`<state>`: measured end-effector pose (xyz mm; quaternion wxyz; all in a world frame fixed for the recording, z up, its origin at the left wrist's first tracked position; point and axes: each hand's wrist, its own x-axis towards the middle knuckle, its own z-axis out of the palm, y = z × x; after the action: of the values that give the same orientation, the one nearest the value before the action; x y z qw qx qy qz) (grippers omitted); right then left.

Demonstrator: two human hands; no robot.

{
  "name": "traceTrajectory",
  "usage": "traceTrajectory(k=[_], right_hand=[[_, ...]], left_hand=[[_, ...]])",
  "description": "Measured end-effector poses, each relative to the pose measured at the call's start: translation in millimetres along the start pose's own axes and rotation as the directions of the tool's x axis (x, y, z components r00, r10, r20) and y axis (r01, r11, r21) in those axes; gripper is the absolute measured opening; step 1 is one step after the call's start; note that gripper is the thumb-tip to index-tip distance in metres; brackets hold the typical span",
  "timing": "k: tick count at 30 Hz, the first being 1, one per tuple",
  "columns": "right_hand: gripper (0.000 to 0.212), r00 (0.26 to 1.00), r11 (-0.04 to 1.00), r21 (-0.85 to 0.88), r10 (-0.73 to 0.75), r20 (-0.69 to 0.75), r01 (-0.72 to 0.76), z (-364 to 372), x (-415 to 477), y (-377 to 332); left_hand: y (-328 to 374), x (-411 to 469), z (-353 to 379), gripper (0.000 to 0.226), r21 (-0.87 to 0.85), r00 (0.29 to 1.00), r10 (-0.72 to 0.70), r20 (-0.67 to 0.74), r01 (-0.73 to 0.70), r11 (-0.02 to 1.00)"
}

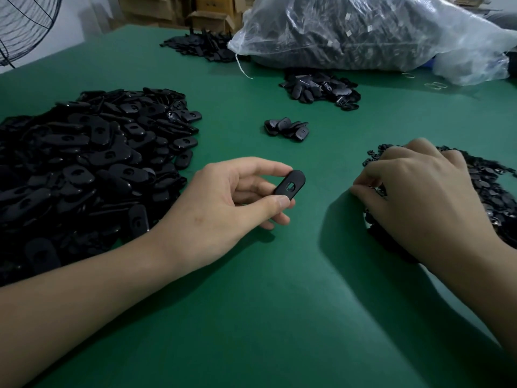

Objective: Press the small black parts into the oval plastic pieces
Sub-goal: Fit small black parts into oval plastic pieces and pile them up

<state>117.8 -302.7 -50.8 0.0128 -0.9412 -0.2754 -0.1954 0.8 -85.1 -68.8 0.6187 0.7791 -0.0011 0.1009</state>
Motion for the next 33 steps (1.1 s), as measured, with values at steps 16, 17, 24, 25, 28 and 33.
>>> traceTrajectory(k=[16,17,24,25,28,33], right_hand=[[0.014,0.999,0.985,0.173,-0.029,0.045,0.021,-4,0,1],[0.013,0.999,0.982,0.188,-0.037,0.037,0.030,-2,1,2],[0.012,0.997,0.696,0.718,0.038,-0.072,0.026,-4,-6,-18],[0.013,0.999,0.599,0.801,0.031,-0.027,0.003,-5,-8,-25],[0.010,0.997,0.370,0.928,-0.045,0.066,-0.045,-5,-15,-40],[0.011,0.985,0.210,0.967,-0.062,0.162,-0.146,2,-18,-43]], left_hand=[[-1,1,-1,0.032,-0.004,1.000,-0.002,0.018,0.002,1.000],[-2,1,-1,0.032,-0.005,1.000,-0.002,0.019,0.002,1.000],[-2,1,-1,0.034,-0.025,1.000,0.020,0.022,-0.020,0.999],[-2,1,-1,0.033,-0.021,0.999,0.025,0.024,-0.024,0.999],[-3,2,-1,0.031,-0.014,0.999,0.026,0.030,-0.025,1.000],[-6,3,-1,0.029,-0.012,1.000,0.023,0.013,-0.023,1.000]])
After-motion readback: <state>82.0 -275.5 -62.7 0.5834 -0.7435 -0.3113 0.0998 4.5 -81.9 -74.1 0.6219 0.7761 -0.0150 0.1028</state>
